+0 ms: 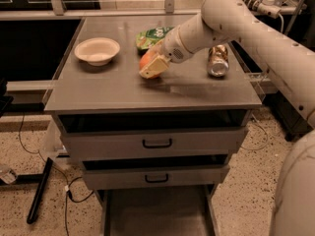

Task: Place orange into bottom drawer

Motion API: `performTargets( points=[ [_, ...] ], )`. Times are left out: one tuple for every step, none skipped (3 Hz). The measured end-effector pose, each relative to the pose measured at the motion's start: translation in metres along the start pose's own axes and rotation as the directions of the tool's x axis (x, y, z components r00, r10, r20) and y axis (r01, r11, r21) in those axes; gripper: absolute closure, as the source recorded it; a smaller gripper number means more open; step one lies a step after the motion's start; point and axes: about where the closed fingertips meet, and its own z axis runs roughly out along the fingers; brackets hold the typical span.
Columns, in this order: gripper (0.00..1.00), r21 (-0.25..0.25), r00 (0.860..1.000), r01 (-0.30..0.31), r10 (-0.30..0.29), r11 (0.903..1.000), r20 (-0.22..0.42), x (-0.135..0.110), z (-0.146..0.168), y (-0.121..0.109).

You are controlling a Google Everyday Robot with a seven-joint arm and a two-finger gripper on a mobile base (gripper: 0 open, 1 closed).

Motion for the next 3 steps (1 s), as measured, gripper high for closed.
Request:
performTargets(
  points=[
    [1.0, -0.001, 1.0, -0.001, 0.001, 1.0, 0.0, 0.0001, 0.0006, 0.0001],
    [1.0, -0.008, 0.999, -0.045, 0.045, 0.9989, 0.004, 0.0085, -0.0024, -0.0003],
    [1.0, -0.008, 0.999, -0.045, 0.045, 0.9989, 0.004, 0.0061, -0.0045, -0.0009]
  ],
)
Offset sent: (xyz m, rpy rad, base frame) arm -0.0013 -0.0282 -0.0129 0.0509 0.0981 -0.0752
